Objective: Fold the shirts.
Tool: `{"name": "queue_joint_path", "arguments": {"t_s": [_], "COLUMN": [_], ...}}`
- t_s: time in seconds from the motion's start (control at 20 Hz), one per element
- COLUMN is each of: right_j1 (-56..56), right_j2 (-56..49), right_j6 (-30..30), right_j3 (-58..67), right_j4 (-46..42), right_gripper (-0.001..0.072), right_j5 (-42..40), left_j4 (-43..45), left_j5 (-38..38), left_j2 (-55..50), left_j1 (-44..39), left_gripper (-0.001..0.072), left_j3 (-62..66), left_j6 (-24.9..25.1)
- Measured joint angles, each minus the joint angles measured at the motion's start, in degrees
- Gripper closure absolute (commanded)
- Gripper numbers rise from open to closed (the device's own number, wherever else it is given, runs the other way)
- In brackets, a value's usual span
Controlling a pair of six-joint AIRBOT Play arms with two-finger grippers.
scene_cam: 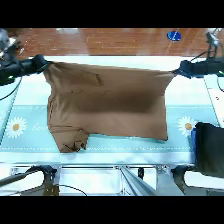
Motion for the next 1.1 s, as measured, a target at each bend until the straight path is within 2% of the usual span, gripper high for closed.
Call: {"name": "queue_joint_path", "arguments": {"t_s": [0.2,0.45,0.65,0.85,1.1], "right_j1": [0.0,0.0,-0.8,-1.1,-1.2], "right_j2": [-11.8,-17.0,-16.1,-15.4,-15.2], "right_j6": [1.3,2.5,1.4,0.4,-0.1], "right_j3": [10.2,15.0,15.8,14.2,7.7], "right_j4": [1.0,1.1,1.0,-1.9,-3.3], "right_gripper": [0.0683,0.0682,0.0682,0.0682,0.0683], "right_j5": [-0.6,0.9,7.9,19.1,23.2], "left_j4": [-0.3,-0.4,0.2,7.3,14.4], "left_j5": [0.9,-0.7,-12.4,-26.9,-33.9], "left_j2": [-12.1,-17.4,-18.4,-18.7,-19.5], "left_j1": [-1.5,-1.6,0.7,2.2,2.5], "left_gripper": [0.0691,0.0691,0.0691,0.0691,0.0691], "left_j3": [8.6,13.0,16.4,16.5,13.3], "left_j6": [-3.8,-5.6,-4.2,-2.6,-1.9]}}
